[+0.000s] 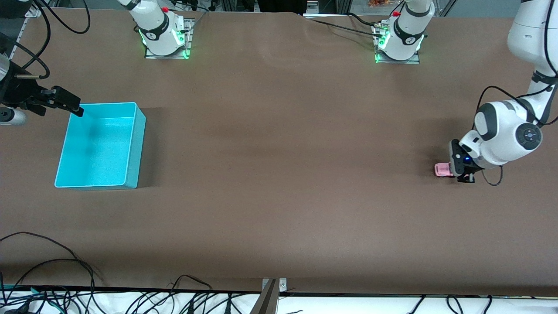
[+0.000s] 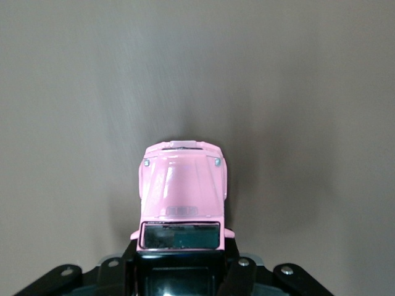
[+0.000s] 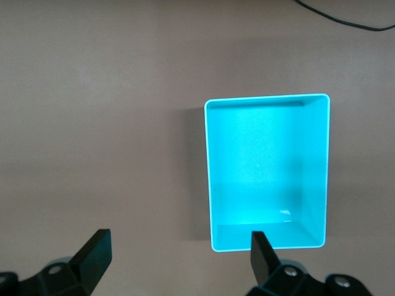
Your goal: Wind and store pink jeep toy
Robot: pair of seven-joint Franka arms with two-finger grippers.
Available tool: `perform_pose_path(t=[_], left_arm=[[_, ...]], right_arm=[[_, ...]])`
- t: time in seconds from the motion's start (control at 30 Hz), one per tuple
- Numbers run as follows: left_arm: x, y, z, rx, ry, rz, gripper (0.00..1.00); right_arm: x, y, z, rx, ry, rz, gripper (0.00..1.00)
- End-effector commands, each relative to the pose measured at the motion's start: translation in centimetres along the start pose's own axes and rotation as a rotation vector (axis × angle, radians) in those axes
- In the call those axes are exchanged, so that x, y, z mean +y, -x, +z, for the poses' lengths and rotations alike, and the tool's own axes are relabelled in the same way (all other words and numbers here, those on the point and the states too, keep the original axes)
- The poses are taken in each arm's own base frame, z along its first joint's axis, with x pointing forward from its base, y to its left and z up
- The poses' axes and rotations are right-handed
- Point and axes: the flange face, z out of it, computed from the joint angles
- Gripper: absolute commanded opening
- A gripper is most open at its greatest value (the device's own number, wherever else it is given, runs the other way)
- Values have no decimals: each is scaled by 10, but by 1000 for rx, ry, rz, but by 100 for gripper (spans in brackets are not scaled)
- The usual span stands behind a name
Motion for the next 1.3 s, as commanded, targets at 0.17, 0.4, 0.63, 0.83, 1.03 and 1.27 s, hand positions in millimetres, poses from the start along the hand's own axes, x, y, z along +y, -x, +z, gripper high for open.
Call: perform_pose_path(t=[0.17,0.4,0.63,0.83,1.03,1.27], left_arm=[[17,69,16,0,12,54,1],[27,109,16,-5,0,56,1],[34,132,17,-6,-3,67,1],[35,134,17,-6,-5,75,1],[31,136,12,-5,-12,66,93],[14,141,-14,-1,-1,42,100]], right_arm=[[2,5,-2,-2,-18,7,100],[1,5,-2,-3,-18,6,100],[2,5,-2,-3,-18,7,100],[2,5,-2,-3,-18,7,100],[2,5,-2,-3,-18,7,100],[2,5,-2,-3,-18,7,100]])
